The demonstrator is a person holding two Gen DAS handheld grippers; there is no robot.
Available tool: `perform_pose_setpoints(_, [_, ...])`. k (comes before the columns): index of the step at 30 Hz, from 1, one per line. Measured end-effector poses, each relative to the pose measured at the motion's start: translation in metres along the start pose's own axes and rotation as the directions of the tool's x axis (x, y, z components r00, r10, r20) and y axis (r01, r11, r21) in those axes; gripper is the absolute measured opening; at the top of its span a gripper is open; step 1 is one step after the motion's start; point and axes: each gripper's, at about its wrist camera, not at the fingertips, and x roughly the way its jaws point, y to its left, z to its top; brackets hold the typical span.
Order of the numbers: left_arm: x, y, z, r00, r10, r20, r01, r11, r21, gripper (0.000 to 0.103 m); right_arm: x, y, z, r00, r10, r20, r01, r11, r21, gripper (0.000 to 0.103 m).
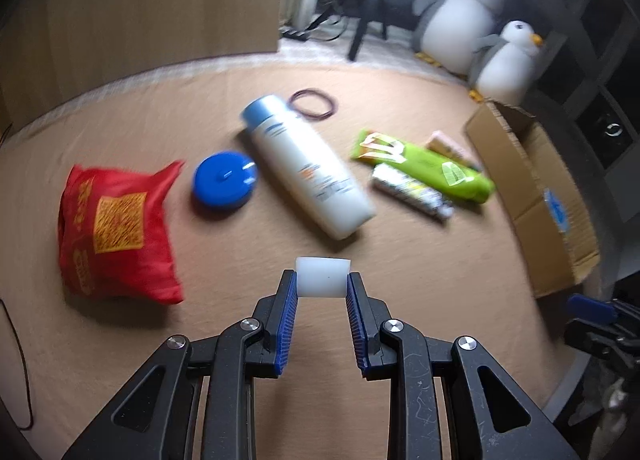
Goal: Organize objects
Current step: 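Carry the white sponge with the left tool into the box and release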
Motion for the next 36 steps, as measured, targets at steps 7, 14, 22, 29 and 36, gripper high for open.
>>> perform_pose_setpoints(7, [-0.014,-0.065,0.020,0.995,-0.095,0.042,0.091,0.993,0.077,0.027,-0.010,-0.020,-0.003,1.000,-0.013,0.012,0.013,0.999,0.031,0.058])
perform_pose_setpoints(14, [-0.012,-0.149,0.039,0.980,-0.194,0.044,0.184,0.968,0.170,0.027,-0.024,-0.050,-0.009,0.999,-0.037,0.027,0.035,0.997,0.075,0.058])
perform_pose_setpoints(22, [0.011,-0.242,0.048,0.966,-0.259,-0.002,0.249,0.928,0.279,0.027,-0.043,-0.093,-0.018,0.996,-0.073,0.050,0.065,0.988,0.142,0.058])
perform_pose_setpoints(29, [0.030,-0.292,0.046,0.957,-0.287,-0.042,0.286,0.905,0.315,0.027,-0.051,-0.120,-0.025,0.994,-0.089,0.058,0.077,0.981,0.179,0.058])
perform_pose_setpoints(36, [0.037,-0.317,0.055,0.944,-0.325,-0.061,0.328,0.892,0.311,0.059,-0.052,-0.132,-0.026,0.994,-0.097,0.051,0.085,0.977,0.194,0.058])
